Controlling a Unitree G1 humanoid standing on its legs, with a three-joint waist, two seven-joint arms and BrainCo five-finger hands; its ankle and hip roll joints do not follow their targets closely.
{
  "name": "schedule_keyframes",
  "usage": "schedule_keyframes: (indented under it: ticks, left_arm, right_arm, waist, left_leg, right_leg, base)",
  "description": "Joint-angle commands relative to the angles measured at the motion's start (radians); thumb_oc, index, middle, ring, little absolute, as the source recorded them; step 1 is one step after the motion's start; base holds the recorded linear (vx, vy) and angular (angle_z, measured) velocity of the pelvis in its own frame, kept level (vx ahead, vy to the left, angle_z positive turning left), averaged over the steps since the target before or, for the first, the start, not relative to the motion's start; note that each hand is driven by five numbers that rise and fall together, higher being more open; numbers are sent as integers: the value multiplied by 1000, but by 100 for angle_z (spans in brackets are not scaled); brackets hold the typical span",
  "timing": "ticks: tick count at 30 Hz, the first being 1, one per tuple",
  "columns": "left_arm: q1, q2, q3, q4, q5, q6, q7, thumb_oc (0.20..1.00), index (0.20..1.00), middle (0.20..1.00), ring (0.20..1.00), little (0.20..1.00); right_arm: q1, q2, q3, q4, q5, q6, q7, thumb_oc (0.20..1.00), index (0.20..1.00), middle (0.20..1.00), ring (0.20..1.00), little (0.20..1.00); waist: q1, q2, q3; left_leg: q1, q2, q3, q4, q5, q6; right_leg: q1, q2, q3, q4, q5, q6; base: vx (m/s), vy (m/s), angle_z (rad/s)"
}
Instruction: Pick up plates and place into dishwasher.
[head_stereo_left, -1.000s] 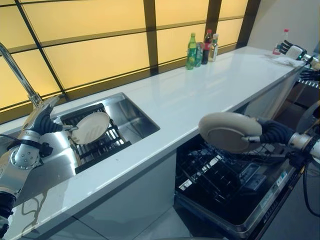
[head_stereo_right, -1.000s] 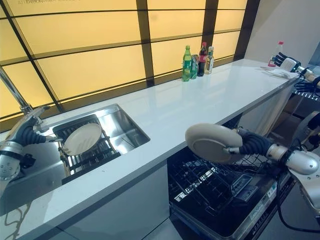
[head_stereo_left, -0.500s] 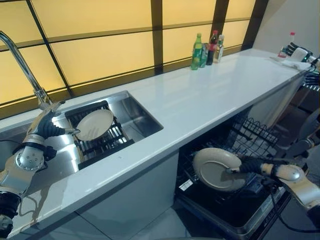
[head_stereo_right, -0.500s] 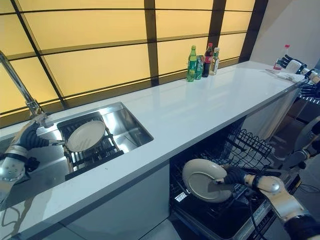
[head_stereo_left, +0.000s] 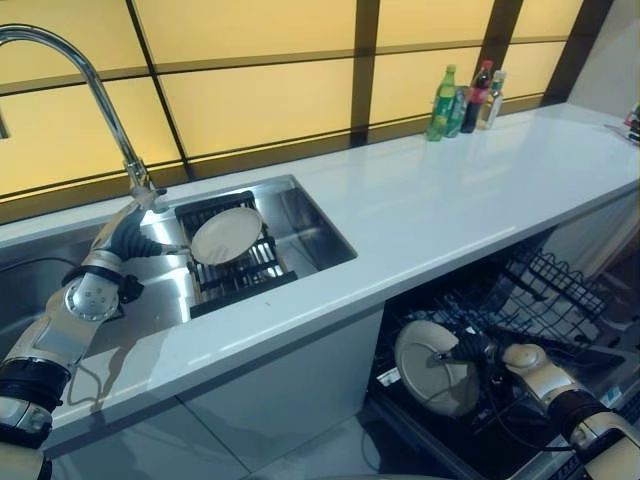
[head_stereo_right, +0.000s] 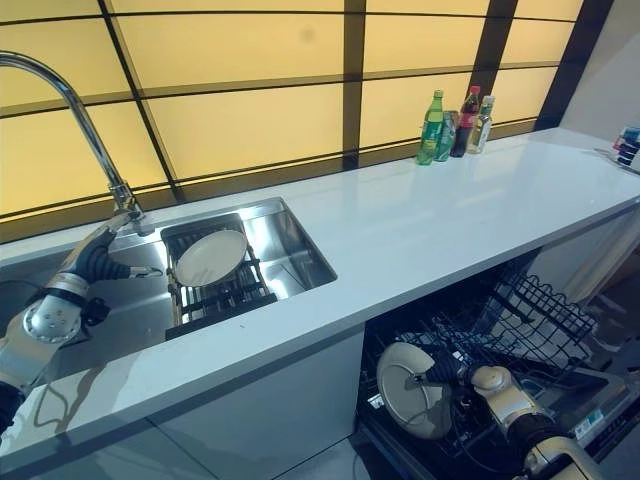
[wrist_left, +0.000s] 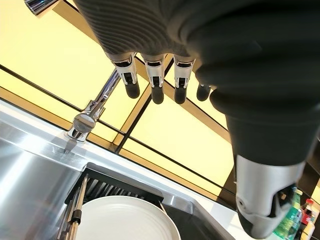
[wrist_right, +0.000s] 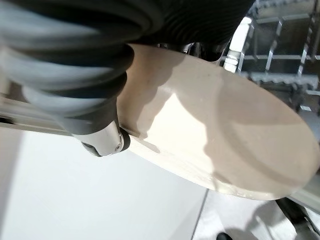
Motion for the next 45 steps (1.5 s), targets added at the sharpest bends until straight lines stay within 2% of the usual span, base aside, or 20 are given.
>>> schedule_keyframes:
  ticks: [1,8,11,14,17,20,24,26,31,36,40,45]
  left_arm:
    - [-144,-3,-45,-14,-46,-22,1,1000,1000,1000,1000,1000]
    - [-162,-9,-70,-9,-55,-19,-12,1000,1000,1000,1000,1000]
    - [-161,-10,-72,-12,-49,-13,-12,1000,1000,1000,1000,1000]
    - [-125,-1,-56,-27,-39,-14,-1,1000,1000,1000,1000,1000]
    - [-24,11,25,-56,-18,-20,17,1000,1000,1000,1000,1000]
    - [44,16,98,-52,-9,-23,22,1000,1000,1000,1000,1000]
    - [115,25,171,-49,1,-19,23,1000,1000,1000,1000,1000]
    - [144,31,203,-50,0,-19,16,1000,1000,1000,1000,1000]
    - [193,48,255,-42,-1,-21,4,1000,1000,1000,1000,1000]
    - [178,64,246,-31,-14,-31,8,1000,1000,1000,1000,1000]
    - [147,63,208,-35,-14,-31,15,1000,1000,1000,1000,1000]
    - [58,51,109,-46,-10,-30,24,1000,1000,1000,1000,1000]
  right_arm:
    - [-147,0,57,122,-8,-11,-24,200,200,200,200,200]
    - [-146,24,47,205,-26,-19,-40,200,200,200,200,200]
    - [-141,12,41,184,21,-18,-38,200,200,200,200,200]
    - [-123,-37,16,24,84,-24,-28,200,200,200,200,200]
    - [-38,-121,-74,-286,162,28,-8,200,200,200,200,200]
    - [63,-210,-192,-472,185,33,43,200,200,200,200,200]
    - [171,-297,-358,-580,242,12,102,200,200,200,200,200]
    - [217,-324,-427,-636,285,24,118,200,200,200,200,200]
    - [300,-384,-561,-705,259,14,121,200,200,200,200,200]
    - [281,-427,-557,-678,207,7,111,200,200,200,200,200]
    - [220,-409,-489,-642,202,23,104,200,200,200,200,200]
    - [72,-322,-297,-470,220,33,56,200,200,200,200,200]
  waist:
    - [29,-7,2]
    - [36,-1,2]
    - [33,0,4]
    - [21,-2,9]
    - [-8,-12,17]
    - [-41,-23,22]
    - [-75,-37,23]
    - [-85,-42,23]
    - [-108,-56,24]
    - [-108,-63,27]
    - [-98,-65,30]
    - [-63,-60,38]
  left_leg:
    - [-8,-84,-4,8,-62,52]
    - [-6,-87,-10,8,-62,55]
    - [-4,-86,-10,8,-62,55]
    - [-2,-85,-7,8,-60,55]
    - [0,-85,4,8,-61,55]
    - [3,-85,18,8,-65,56]
    - [11,-81,39,8,-71,58]
    - [14,-79,46,8,-72,59]
    - [17,-74,64,8,-77,60]
    - [18,-71,70,8,-76,58]
    - [18,-71,67,8,-75,58]
    - [13,-71,50,8,-74,56]
  right_leg:
    - [27,-39,-1,9,-56,77]
    - [31,-39,-1,9,-57,73]
    - [32,-39,1,9,-56,73]
    - [34,-38,6,9,-53,71]
    - [30,-35,16,9,-50,71]
    - [27,-32,28,9,-48,74]
    - [27,-28,46,9,-47,80]
    - [26,-27,52,9,-46,82]
    - [23,-21,69,9,-43,86]
    - [22,-18,72,9,-39,89]
    - [24,-20,67,9,-40,88]
    - [26,-26,46,9,-41,86]
  base:
    - [0,0,0]
    - [0,0,0]
    - [0,0,0]
    - [0,0,0]
    - [0,0,0]
    - [17,17,-4]
    - [25,-3,-6]
    - [32,-23,-6]
    - [11,-30,-18]
    - [-5,-21,-19]
    - [-6,-15,-6]
    - [-11,-13,3]
